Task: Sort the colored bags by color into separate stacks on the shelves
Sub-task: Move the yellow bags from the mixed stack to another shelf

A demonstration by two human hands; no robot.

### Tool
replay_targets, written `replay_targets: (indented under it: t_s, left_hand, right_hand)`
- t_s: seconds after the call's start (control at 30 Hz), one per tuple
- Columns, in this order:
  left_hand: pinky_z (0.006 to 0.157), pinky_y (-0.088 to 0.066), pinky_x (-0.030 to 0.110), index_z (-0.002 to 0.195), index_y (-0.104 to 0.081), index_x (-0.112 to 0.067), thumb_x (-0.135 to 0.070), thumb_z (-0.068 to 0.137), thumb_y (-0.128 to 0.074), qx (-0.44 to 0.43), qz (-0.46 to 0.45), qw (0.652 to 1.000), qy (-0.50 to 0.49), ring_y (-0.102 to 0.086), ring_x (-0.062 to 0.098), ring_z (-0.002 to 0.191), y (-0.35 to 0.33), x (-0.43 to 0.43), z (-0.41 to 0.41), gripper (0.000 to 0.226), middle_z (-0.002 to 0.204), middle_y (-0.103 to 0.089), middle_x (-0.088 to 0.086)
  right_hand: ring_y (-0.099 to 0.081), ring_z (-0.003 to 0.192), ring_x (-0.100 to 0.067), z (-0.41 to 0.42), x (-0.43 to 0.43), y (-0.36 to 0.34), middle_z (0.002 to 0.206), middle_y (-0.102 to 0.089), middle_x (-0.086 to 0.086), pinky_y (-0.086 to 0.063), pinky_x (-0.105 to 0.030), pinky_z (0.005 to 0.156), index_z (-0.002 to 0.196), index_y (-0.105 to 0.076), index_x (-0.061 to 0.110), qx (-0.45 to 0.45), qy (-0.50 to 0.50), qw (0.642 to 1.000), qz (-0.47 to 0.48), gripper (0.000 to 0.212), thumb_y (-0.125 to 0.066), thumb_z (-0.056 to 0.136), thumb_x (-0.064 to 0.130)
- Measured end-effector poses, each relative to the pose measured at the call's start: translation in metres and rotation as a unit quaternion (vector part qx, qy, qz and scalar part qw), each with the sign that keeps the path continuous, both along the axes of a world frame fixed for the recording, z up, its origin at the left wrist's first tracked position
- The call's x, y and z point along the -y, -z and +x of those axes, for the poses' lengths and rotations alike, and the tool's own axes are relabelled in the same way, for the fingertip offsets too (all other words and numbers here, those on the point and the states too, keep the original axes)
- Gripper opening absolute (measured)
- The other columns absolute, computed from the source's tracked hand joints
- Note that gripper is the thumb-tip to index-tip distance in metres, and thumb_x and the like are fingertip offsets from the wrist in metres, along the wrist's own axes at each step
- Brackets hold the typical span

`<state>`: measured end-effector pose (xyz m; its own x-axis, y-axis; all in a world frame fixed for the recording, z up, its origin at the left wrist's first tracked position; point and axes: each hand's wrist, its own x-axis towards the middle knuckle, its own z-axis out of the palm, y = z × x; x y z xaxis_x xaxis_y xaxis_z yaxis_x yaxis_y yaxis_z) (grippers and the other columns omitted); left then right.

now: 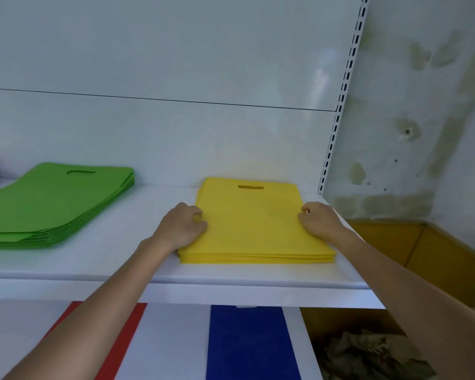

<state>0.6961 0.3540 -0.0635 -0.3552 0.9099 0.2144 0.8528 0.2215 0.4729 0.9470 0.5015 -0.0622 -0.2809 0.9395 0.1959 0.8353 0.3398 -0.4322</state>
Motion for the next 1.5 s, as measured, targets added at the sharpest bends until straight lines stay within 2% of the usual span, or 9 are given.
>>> replay_targets:
  t_s: [0.07,0.17,0.27,0.47,0.57,0.73,0.93,1.23,1.5]
  left_hand:
    - [0.093,-0.036,0.029,0.128,-0.053,-0.015,-0.027,0.091,-0.054,0.007,0.019,1.0,-0.007,-0.051,0.026,0.113,0.001,0.002,-0.001,0.039,0.126,-0.049,0.012]
    - [0.091,-0.039,0.029,0.123,-0.057,-0.016,-0.023,0.09,-0.054,0.021,0.082,0.996,-0.034,-0.055,0.022,0.105,-0.004,0.013,-0.006,0.033,0.123,-0.053,0.009]
    - [0.088,-0.041,0.029,0.116,-0.061,-0.017,-0.022,0.089,-0.055,0.001,0.138,0.988,-0.071,-0.058,0.019,0.1,-0.018,0.044,-0.024,0.028,0.119,-0.055,0.006]
    - [0.083,-0.041,0.03,0.112,-0.064,-0.011,-0.011,0.082,-0.06,-0.121,0.179,0.956,-0.198,-0.059,0.027,0.092,-0.044,0.164,-0.094,0.03,0.104,-0.06,0.012]
    - [0.082,-0.042,0.031,0.108,-0.065,-0.011,-0.008,0.081,-0.061,-0.127,0.191,0.936,-0.268,-0.06,0.025,0.089,-0.048,0.234,-0.131,0.028,0.102,-0.06,0.01]
    - [0.083,-0.045,0.031,0.108,-0.064,-0.017,-0.011,0.085,-0.058,-0.091,0.183,0.916,-0.346,-0.058,0.018,0.097,-0.044,0.331,-0.192,0.025,0.112,-0.056,0.003]
    - [0.08,-0.039,0.024,0.11,-0.064,-0.014,-0.008,0.087,-0.057,-0.083,0.175,0.917,-0.35,-0.055,0.014,0.093,-0.05,0.397,-0.276,0.025,0.113,-0.055,0.004]
    - [0.082,-0.043,0.027,0.111,-0.063,-0.016,-0.011,0.087,-0.057,-0.066,0.142,0.941,-0.301,-0.053,0.011,0.095,-0.042,0.432,-0.391,0.025,0.111,-0.053,0.0]
    - [0.077,-0.038,0.022,0.112,-0.062,-0.016,-0.012,0.089,-0.056,-0.048,0.153,0.953,-0.259,-0.052,0.009,0.096,-0.037,0.407,-0.481,0.024,0.113,-0.053,0.002]
  right_hand:
    - [-0.054,0.106,-0.035,-0.001,0.001,-0.003,0.115,-0.06,-0.023,-0.045,-0.039,0.088,0.112,-0.057,-0.009,0.008,-0.008,1.0,0.0,0.034,-0.046,0.09,0.014]
    - [-0.05,0.114,-0.035,-0.015,0.007,-0.02,0.123,-0.056,-0.022,-0.043,-0.038,0.094,0.12,-0.055,-0.005,0.004,-0.031,0.997,0.064,0.036,-0.047,0.092,0.016]
    - [-0.051,0.116,-0.03,-0.061,0.024,-0.045,0.127,-0.055,-0.016,-0.04,-0.036,0.096,0.125,-0.053,0.003,-0.048,-0.113,0.985,0.125,0.035,-0.047,0.094,0.017]
    - [-0.058,0.101,-0.027,-0.214,0.117,-0.063,0.11,-0.063,-0.011,-0.045,-0.041,0.092,0.119,-0.057,0.005,-0.184,-0.321,0.923,0.108,0.031,-0.052,0.089,0.012]
    - [-0.059,0.099,-0.028,-0.287,0.175,-0.061,0.11,-0.063,-0.012,-0.044,-0.036,0.092,0.122,-0.054,0.004,-0.2,-0.406,0.886,0.1,0.035,-0.053,0.087,0.008]
    - [-0.06,0.096,-0.029,-0.381,0.256,-0.06,0.112,-0.062,-0.015,-0.042,-0.032,0.088,0.118,-0.056,0.001,-0.209,-0.485,0.842,0.11,0.033,-0.054,0.085,0.004]
    - [-0.059,0.096,-0.026,-0.474,0.315,-0.072,0.118,-0.058,-0.013,-0.044,-0.037,0.092,0.122,-0.055,0.003,-0.229,-0.495,0.832,0.108,0.036,-0.052,0.086,0.005]
    - [-0.057,0.096,-0.02,-0.575,0.355,-0.056,0.123,-0.056,-0.012,-0.041,-0.024,0.082,0.13,-0.05,0.006,-0.219,-0.468,0.853,0.066,0.041,-0.049,0.089,0.007]
    - [-0.057,0.098,-0.024,-0.665,0.34,-0.073,0.117,-0.059,-0.012,-0.046,-0.035,0.088,0.124,-0.054,0.005,-0.223,-0.443,0.864,0.086,0.036,-0.05,0.088,0.007]
